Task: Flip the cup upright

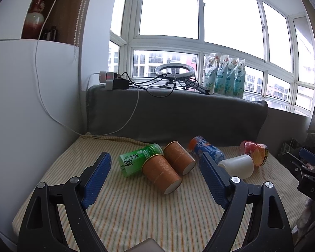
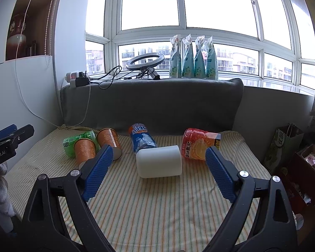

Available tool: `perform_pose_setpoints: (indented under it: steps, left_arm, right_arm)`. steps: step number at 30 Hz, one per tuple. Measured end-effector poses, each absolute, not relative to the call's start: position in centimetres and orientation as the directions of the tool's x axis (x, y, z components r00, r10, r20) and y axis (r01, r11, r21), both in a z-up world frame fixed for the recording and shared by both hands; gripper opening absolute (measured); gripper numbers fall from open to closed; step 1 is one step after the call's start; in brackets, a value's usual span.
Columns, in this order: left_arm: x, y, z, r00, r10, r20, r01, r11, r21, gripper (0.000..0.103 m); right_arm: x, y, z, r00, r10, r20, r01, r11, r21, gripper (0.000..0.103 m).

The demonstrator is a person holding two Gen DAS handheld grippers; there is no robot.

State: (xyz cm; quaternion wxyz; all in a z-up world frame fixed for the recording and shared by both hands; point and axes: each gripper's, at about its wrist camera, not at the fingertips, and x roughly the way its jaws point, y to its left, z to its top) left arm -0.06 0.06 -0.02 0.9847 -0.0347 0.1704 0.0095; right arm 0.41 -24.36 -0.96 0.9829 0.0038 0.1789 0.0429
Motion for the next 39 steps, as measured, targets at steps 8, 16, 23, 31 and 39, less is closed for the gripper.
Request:
perform_pose_setpoints:
  steps: [8,16,23,31,39]
  left_arm:
    - [-0.02,0.18,0.00,0.942,0.004,-0.337,-0.028,0.997,-0.067,0.085]
    - [0.02,0.31,0.10,0.942,0.003,-0.335,-0.027,0.997,-0.067,0.085]
    - [0.01,0.32,0.10,0.942,0.002,-0.335,-0.026,0.997,-0.067,0.085]
    - [0.00,0.31,0.06,0.942,0.002,-0.334,-0.026,0.997,-0.066,0.085]
    - [0.02,0.31,0.15,0.943,0.000,-0.333,-0.022,0.998,-0.064,0.085]
  right_arm:
    - [0.35,-24.45,-0.88,0.931,0.089,-0.353,-0.086,0.996,0.024,0.092]
    - [0.49,-24.41,-1.28,0.928,0.098,-0.360,-0.095,0.995,0.028,0.092]
    - [0.42,-24.27,-1.23,0.927,0.100,-0.361,-0.097,0.995,0.027,0.092]
    - [0.43,-24.24,-1.26,0.928,0.100,-0.360,-0.096,0.995,0.027,0.092]
    - [0.47,-24.23,-1.29,0.926,0.101,-0.362,-0.098,0.995,0.028,0.092]
